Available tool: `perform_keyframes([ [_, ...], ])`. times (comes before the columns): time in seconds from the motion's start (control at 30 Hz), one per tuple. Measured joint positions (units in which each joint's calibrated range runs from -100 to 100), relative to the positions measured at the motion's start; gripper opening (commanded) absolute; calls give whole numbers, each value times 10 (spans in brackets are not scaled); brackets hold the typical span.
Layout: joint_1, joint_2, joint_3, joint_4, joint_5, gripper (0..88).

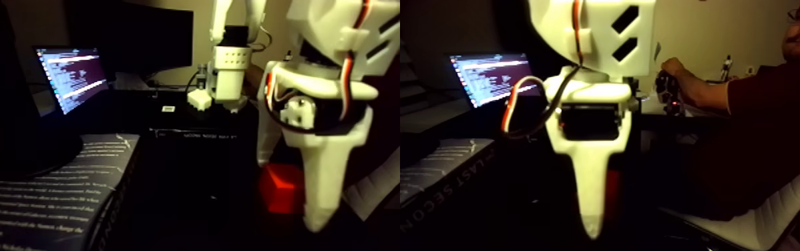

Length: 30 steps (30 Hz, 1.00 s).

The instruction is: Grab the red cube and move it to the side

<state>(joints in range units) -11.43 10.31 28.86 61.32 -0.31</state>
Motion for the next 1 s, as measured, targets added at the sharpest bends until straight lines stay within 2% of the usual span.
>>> perform_keyframes([
  [0.17,0,0,0,0,-3,96],
  [0.23,0,0,0,1,-9,66],
  [0.73,0,0,0,3,-15,101],
  [1.0,0,-32,-52,86,-15,100],
])
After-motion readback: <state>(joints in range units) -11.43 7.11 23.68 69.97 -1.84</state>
